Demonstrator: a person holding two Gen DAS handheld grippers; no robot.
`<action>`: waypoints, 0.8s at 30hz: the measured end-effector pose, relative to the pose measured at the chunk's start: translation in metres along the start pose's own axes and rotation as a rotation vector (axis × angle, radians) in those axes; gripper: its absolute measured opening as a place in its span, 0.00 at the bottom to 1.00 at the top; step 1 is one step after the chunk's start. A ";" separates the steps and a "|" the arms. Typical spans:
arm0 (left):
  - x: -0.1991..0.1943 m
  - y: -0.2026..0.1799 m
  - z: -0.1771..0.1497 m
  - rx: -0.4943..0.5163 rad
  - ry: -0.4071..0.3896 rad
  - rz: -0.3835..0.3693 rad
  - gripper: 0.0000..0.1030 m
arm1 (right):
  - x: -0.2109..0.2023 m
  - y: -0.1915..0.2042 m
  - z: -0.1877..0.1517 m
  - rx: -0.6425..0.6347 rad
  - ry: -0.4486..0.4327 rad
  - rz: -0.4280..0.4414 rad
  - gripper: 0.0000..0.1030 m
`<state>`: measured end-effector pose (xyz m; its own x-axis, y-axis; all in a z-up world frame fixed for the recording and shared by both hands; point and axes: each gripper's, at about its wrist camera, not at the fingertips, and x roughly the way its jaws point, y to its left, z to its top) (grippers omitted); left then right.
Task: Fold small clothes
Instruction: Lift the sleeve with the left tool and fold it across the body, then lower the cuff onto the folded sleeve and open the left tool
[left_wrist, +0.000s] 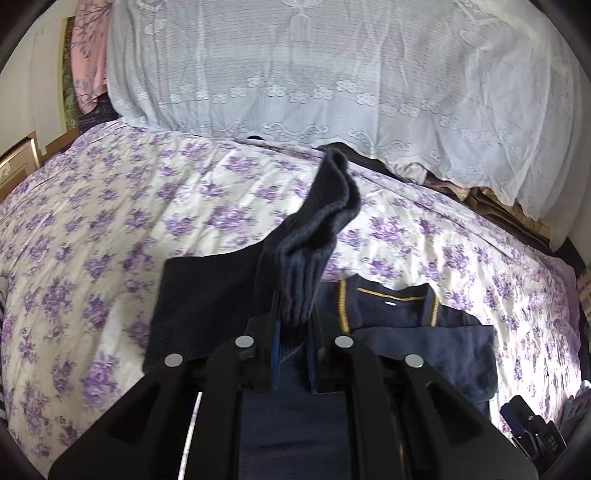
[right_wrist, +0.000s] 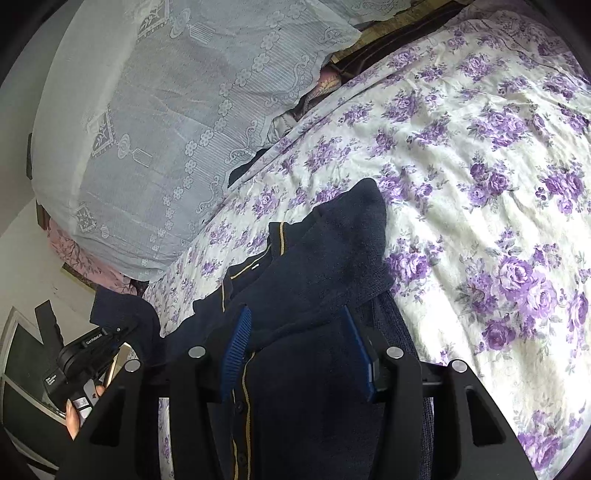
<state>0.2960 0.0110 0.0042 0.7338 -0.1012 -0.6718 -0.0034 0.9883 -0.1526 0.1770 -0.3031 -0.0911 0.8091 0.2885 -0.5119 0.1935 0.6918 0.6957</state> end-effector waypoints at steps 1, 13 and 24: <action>0.002 -0.007 0.000 0.009 0.001 -0.007 0.10 | 0.000 -0.002 0.001 0.006 0.000 0.002 0.50; 0.020 -0.103 -0.021 0.141 0.036 -0.096 0.10 | -0.006 -0.014 0.009 0.075 -0.023 0.012 0.51; 0.072 -0.156 -0.065 0.222 0.138 -0.110 0.10 | -0.011 -0.029 0.017 0.140 -0.051 0.003 0.52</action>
<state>0.3054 -0.1581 -0.0672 0.6220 -0.2089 -0.7546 0.2314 0.9698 -0.0778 0.1717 -0.3374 -0.0976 0.8366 0.2539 -0.4854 0.2633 0.5906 0.7628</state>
